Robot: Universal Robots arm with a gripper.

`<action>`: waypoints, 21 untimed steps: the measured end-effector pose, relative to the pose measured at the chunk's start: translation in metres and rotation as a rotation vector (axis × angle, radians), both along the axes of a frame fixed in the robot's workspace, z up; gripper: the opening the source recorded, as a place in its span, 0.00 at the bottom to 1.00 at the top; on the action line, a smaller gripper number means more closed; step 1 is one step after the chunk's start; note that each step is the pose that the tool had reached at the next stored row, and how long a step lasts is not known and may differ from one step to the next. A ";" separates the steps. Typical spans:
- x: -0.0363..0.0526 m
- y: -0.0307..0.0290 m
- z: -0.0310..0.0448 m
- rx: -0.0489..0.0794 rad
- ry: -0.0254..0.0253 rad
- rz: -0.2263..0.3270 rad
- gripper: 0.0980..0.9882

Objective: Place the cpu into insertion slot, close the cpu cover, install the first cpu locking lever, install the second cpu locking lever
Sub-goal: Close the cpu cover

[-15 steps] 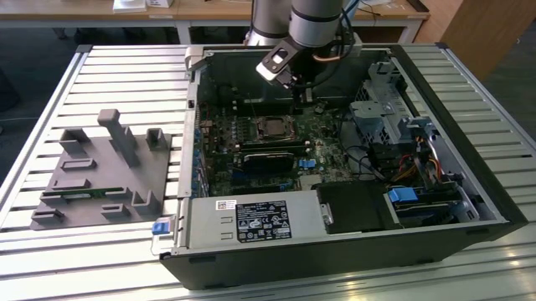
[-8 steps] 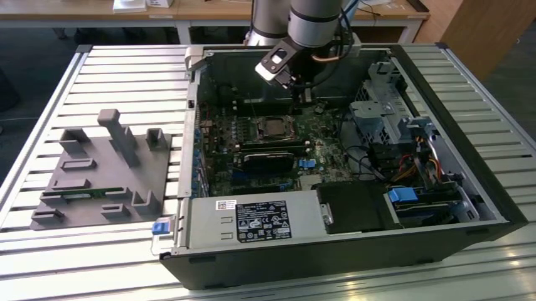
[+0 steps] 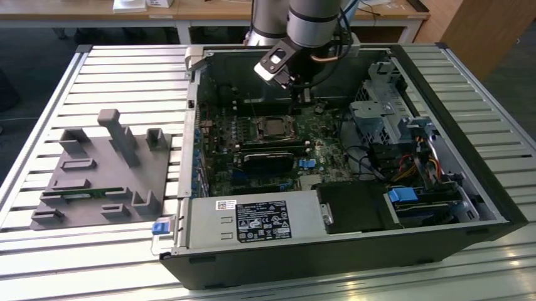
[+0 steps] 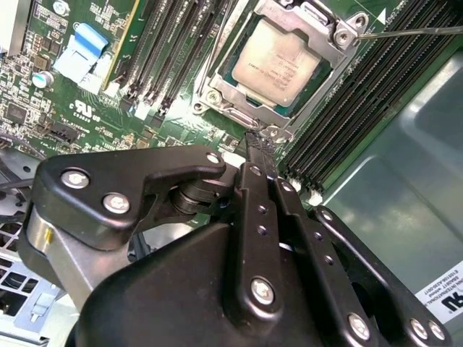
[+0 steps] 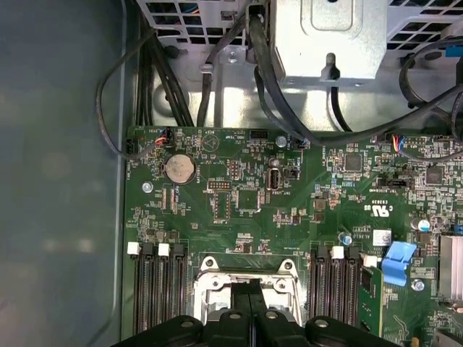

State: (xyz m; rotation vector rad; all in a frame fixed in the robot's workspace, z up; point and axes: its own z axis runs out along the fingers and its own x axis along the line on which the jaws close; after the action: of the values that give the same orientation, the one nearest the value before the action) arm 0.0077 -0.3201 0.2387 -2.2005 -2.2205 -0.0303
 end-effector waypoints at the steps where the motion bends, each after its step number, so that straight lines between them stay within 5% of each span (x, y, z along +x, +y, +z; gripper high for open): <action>1: -0.0002 0.0000 0.0000 0.000 0.0000 0.000 0.01; 21: -0.0069 0.0000 -0.0017 0.000 0.0000 0.000 0.01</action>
State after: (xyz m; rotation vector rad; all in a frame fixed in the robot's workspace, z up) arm 0.0008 -0.3201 0.2370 -2.2004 -2.2205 -0.0304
